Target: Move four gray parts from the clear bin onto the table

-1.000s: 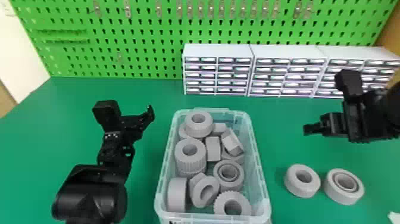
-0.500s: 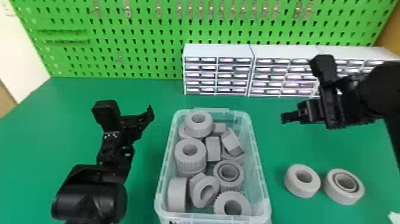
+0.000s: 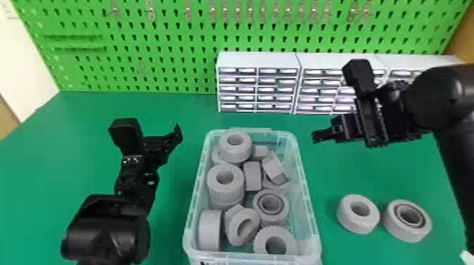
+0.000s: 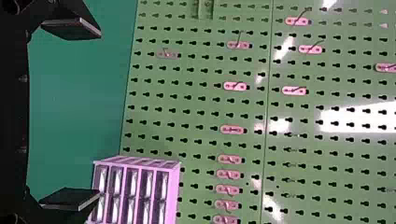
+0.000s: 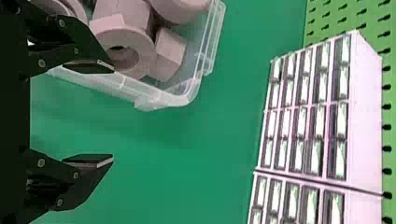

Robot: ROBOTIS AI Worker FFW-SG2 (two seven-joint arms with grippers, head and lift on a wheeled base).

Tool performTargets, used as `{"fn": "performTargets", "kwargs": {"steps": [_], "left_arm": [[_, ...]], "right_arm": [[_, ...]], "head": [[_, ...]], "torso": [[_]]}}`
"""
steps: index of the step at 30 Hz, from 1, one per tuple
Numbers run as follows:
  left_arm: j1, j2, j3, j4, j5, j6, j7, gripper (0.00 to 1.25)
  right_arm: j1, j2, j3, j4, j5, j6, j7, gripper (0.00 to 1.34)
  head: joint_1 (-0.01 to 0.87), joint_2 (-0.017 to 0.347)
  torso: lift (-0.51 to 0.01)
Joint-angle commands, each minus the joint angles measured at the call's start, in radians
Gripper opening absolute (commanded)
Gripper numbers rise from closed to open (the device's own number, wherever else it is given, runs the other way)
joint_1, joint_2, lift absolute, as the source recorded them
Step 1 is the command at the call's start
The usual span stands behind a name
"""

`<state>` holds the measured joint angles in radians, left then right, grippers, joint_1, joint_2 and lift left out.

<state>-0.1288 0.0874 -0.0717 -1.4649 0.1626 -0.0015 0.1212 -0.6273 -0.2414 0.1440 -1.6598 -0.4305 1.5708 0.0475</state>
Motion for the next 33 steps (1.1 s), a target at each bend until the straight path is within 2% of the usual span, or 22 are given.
{"fn": "performTargets", "kwargs": {"steps": [1,22,33], "left_arm": [[0.0,0.0,0.0,0.0,0.0,0.0,0.0,1.16],[-0.005,0.0,-0.002,0.0,-0.001,0.0,0.0,1.16],[-0.008,0.0,-0.002,0.0,-0.005,0.0,0.0,1.16]], "right_arm": [[-0.012,0.005,0.025,0.0,-0.024,0.001,0.0,0.77],[-0.049,0.016,0.141,0.014,-0.108,0.001,0.0,0.77],[-0.063,0.019,0.213,0.041,-0.189,0.001,0.0,0.77]], "head": [[0.693,0.072],[0.693,0.072],[0.693,0.072]], "torso": [[-0.052],[-0.052],[-0.052]]}}
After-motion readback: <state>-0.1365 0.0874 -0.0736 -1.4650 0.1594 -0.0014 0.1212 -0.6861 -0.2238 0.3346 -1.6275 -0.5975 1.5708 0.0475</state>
